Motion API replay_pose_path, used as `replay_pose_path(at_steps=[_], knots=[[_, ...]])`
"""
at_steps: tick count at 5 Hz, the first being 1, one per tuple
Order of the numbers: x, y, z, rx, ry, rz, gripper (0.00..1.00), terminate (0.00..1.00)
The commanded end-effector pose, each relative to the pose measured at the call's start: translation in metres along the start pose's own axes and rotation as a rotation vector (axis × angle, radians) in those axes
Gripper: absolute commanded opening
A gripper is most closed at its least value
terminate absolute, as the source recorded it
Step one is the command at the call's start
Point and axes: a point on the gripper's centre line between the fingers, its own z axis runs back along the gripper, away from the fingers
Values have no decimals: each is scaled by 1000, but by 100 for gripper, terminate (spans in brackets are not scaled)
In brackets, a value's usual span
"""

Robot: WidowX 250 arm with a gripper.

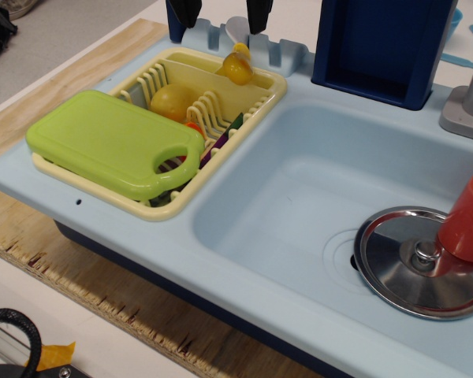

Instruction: Put knife on cutting board

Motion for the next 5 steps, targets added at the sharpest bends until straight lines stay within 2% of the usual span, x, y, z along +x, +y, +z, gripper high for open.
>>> replay_pose_path(at_steps=[1, 3, 5], knots=[[0, 0, 0, 0, 0, 0, 100, 0], [-13, 3, -22, -22, 32, 41, 100, 0], [-6, -3, -39, -41, 46, 19, 100, 0]])
